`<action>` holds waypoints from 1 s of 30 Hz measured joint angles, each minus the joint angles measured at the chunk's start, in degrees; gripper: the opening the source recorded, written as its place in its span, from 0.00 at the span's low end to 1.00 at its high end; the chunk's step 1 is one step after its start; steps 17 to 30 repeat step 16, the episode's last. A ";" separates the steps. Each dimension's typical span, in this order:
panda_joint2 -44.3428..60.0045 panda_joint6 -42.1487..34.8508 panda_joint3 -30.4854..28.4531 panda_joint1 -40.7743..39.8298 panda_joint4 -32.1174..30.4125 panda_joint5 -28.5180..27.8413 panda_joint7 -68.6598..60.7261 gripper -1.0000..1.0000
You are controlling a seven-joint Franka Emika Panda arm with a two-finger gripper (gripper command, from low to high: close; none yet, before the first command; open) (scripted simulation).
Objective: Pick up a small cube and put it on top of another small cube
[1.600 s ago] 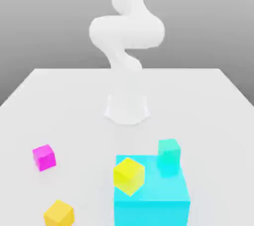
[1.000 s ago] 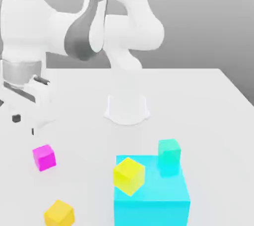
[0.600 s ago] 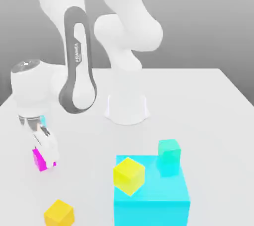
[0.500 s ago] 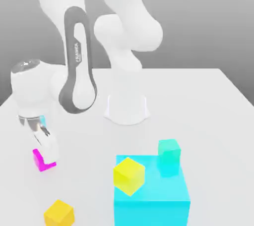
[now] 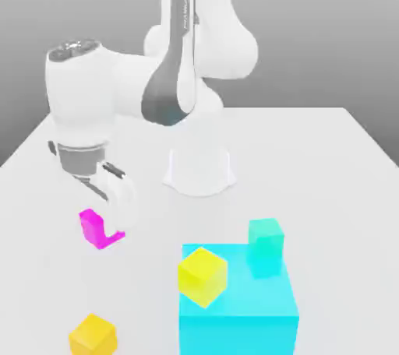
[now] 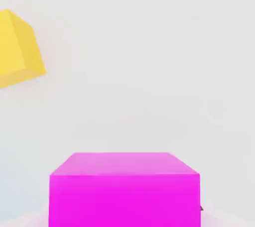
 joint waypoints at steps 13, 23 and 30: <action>-3.78 -2.94 18.29 15.31 -1.15 4.74 17.26 0.00; -2.73 -1.60 18.49 15.23 -1.43 4.59 17.45 1.00; -2.73 -1.60 18.49 15.23 -1.43 4.59 17.45 1.00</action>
